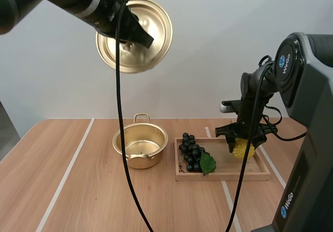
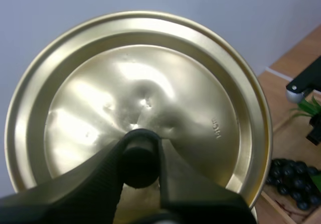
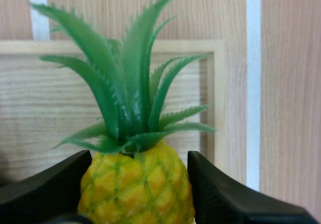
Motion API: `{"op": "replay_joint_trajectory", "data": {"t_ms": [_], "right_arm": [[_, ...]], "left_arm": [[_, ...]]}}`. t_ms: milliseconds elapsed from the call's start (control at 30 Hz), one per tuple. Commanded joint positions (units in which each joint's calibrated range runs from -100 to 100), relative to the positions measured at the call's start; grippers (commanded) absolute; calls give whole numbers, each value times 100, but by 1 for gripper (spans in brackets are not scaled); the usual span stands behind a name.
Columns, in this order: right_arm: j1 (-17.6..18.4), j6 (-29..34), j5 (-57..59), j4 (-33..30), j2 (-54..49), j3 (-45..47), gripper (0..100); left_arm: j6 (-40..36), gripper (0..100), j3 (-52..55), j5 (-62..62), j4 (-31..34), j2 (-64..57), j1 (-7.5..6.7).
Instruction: Open the pot, put the pineapple inside, and close it
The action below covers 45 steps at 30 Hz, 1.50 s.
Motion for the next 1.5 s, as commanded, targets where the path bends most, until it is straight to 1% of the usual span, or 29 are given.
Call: {"op": "replay_joint_trajectory", "data": {"t_ms": [0,33,133,267,333,400,500,667,733,800,867,1000,1133,1300,1467], "right_arm": [[-16,-17,120,-27,-209,-136,0],[-16,-18,98,-13,-273,-174,0],[-16,-25,79,41,-443,-371,0],[-8,-30,94,135,-759,-704,0],[-8,-76,110,232,-918,-925,0],[-8,-214,128,471,-1093,-1166,0],[-8,-590,332,1091,-1369,-1619,0],[-1,-1265,823,2508,-1772,-2324,0],[58,-1481,993,2973,-1860,-2549,0],[209,-1616,1150,3238,-1874,-2739,0],[423,-1672,1185,3260,-1874,-2816,0],[969,-1901,1200,3241,-1808,-2816,0],[1365,-1933,1307,3203,-1606,-2816,0],[1730,-1933,1595,2918,-1099,-2816,0],[1997,-1933,1999,2797,-529,-2816,0]], "left_arm": [[-70,0,-434,-762,-102,-143,19],[-143,0,-627,-781,-102,-143,44],[-285,0,-1211,-781,-137,-105,180],[-285,0,-1965,-846,-194,-19,402],[-285,0,-2317,-829,-316,28,461],[-312,0,-2609,-784,-468,50,499],[-564,0,-2908,-676,-506,80,499],[-735,0,-3039,-506,-506,83,499],[-735,0,-3051,-408,-506,83,499],[-735,0,-3097,-275,-492,83,499],[-735,0,-3144,-198,-454,83,499],[-735,0,-3295,-91,-301,83,499],[-735,0,-3473,104,-124,69,499],[-726,0,-3668,486,-53,69,499],[-712,0,-3766,787,80,69,499]]}}
